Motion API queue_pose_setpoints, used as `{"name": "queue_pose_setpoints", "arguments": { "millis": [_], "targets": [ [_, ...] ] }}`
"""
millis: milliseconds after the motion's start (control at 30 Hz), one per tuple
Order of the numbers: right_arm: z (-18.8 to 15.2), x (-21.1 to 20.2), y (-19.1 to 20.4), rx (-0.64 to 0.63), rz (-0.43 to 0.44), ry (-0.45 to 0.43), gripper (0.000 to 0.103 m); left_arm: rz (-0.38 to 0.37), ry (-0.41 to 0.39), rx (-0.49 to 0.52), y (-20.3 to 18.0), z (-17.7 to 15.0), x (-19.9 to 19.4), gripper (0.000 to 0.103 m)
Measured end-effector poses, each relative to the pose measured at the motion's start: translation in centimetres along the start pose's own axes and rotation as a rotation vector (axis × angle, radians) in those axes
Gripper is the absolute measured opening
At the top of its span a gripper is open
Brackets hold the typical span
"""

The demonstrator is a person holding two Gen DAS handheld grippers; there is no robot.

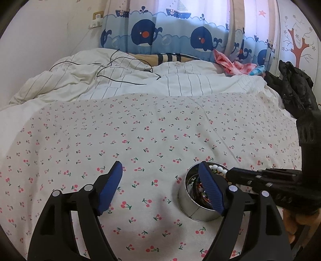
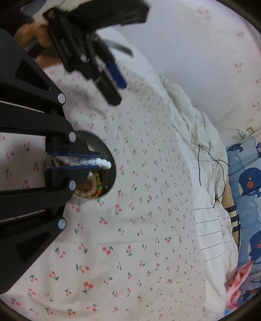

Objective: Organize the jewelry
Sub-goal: 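Lower the white bead bracelet into the tin and open the right tool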

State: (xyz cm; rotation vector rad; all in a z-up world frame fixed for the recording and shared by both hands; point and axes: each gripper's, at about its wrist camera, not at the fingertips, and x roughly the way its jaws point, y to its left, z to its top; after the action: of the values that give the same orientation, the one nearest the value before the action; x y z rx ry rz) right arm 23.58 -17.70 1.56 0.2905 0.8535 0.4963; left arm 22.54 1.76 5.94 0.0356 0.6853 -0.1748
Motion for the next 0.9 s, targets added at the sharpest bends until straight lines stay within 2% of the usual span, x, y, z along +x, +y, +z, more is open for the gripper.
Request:
{"name": "queue_pose_setpoints", "arguments": {
  "millis": [67, 100, 133, 200, 333, 533, 600, 667, 700, 800, 833, 900],
  "targets": [
    [-0.4, 0.8, 0.6, -0.06, -0.073, 0.025, 0.009, -0.006, 0.0, -0.007, 0.1, 0.0, 0.0, 0.084],
    [-0.7, 1.4, 0.9, -0.089, -0.107, 0.052, 0.021, -0.01, -0.001, -0.012, 0.1, 0.0, -0.1, 0.086],
    [-0.9, 1.8, 1.0, -0.103, -0.126, 0.067, 0.037, -0.016, 0.0, -0.018, 0.1, 0.0, -0.2, 0.091],
    [-1.2, 1.7, 1.4, -0.129, -0.135, 0.061, 0.046, -0.03, 0.002, -0.028, 0.1, 0.0, -0.3, 0.096],
    [-0.8, -0.3, 2.1, -0.183, -0.172, 0.011, 0.057, -0.037, 0.02, -0.056, 0.5, -0.1, -0.3, 0.096],
    [-0.8, -4.3, 0.6, -0.153, -0.211, -0.049, 0.062, -0.088, 0.034, -0.109, 1.4, -0.4, -0.4, 0.096],
    [-1.0, -5.7, 0.6, -0.163, -0.252, -0.075, 0.064, -0.092, 0.027, -0.115, 1.5, -0.9, -0.9, 0.096],
    [-1.4, -6.6, 1.1, -0.18, -0.3, -0.091, 0.072, -0.088, 0.028, -0.115, 1.3, -1.6, -1.3, 0.096],
    [-2.2, -6.9, 1.4, -0.189, -0.338, -0.093, 0.078, -0.083, 0.038, -0.12, 1.1, -1.9, -1.5, 0.096],
    [-4.7, -6.6, 1.9, -0.193, -0.425, -0.055, 0.085, -0.034, 0.073, -0.119, 0.6, -3.0, -2.2, 0.096],
    [-6.1, -6.3, 2.0, -0.179, -0.447, -0.023, 0.089, 0.003, 0.074, -0.113, 0.3, -3.8, -2.8, 0.096],
    [-7.4, -6.0, 2.0, -0.151, -0.475, 0.006, 0.09, 0.068, 0.092, -0.114, -0.1, -5.2, -3.4, 0.096]
  ]
}}
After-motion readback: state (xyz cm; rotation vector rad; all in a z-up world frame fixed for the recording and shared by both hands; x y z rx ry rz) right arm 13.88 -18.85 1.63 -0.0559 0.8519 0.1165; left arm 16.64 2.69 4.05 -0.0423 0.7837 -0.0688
